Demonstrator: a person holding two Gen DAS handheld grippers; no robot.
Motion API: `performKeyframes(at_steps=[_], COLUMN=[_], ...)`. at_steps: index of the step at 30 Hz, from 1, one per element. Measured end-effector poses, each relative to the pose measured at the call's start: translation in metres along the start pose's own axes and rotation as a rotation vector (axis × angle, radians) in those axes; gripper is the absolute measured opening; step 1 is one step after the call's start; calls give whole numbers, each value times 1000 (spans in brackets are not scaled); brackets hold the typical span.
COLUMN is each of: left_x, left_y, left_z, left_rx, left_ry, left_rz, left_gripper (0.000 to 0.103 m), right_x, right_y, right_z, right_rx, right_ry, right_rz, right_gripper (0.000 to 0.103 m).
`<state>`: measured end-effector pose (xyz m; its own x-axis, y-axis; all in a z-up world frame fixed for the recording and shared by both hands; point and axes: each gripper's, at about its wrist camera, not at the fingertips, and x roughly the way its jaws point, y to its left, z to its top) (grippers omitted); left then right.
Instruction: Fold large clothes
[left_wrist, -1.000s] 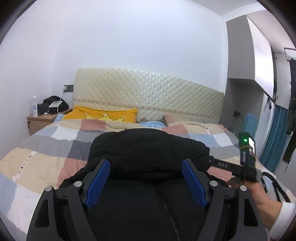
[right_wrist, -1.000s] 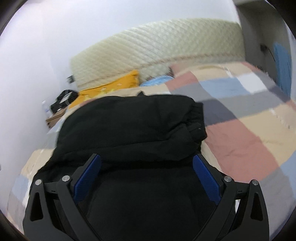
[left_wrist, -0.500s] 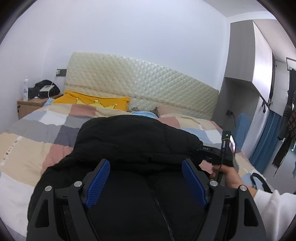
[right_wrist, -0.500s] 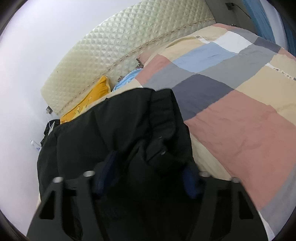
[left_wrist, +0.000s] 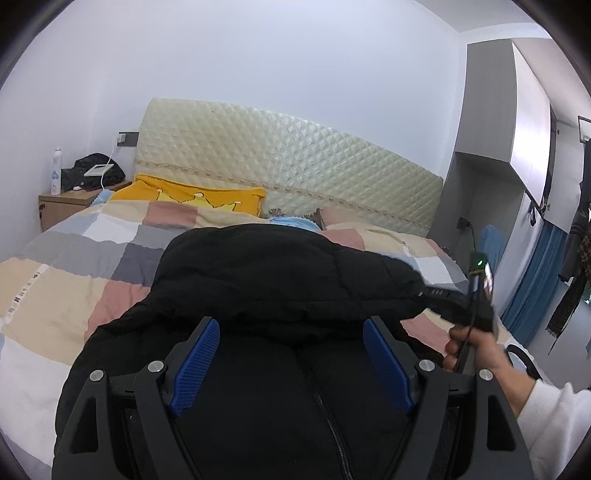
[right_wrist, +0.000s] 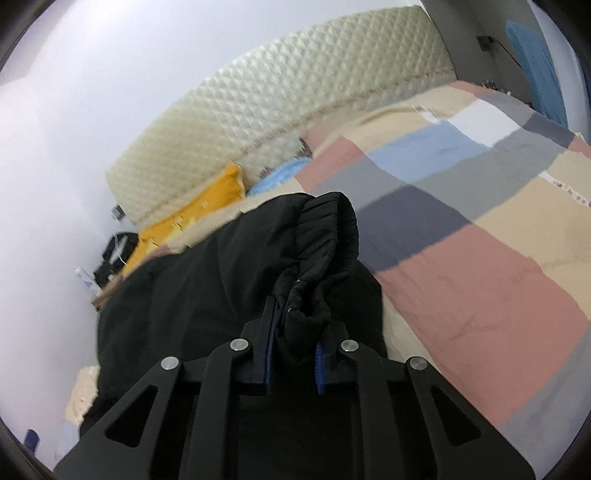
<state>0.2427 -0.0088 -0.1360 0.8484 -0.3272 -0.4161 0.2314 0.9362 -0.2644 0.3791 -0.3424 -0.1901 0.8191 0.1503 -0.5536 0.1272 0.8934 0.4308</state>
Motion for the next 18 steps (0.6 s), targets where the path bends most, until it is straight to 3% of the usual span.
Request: performKeyframes(at_steps=[6, 11, 13, 14, 15, 16, 18], left_x=[7, 7, 7, 9, 11, 14, 19], left_y=[-2, -5, -7, -7, -8, -9, -10], left_z=[-3, -5, -5, -6, -7, -9, -10], left_rx=[19, 26, 33, 37, 43, 49, 56], left_ry=[19, 12, 5, 0, -5, -4, 2], left_rz=[0, 2, 8, 14, 20, 30, 43], left_gripper=[80, 80, 80, 80, 80, 80, 80], right_x=[22, 16, 9, 5, 2, -7, -24], right_y=[-18, -1, 8, 12, 14, 19, 25], right_z=[-22, -14, -12, -12, -12, -14, -17], right_rx=[1, -80, -139, -165, -186, -223, -268], right_ry=[44, 44, 62, 76, 83, 85, 79], right_rz=[-25, -79, -130, -152, -164, -171, -152], right_gripper=[17, 20, 26, 40, 60, 67, 67])
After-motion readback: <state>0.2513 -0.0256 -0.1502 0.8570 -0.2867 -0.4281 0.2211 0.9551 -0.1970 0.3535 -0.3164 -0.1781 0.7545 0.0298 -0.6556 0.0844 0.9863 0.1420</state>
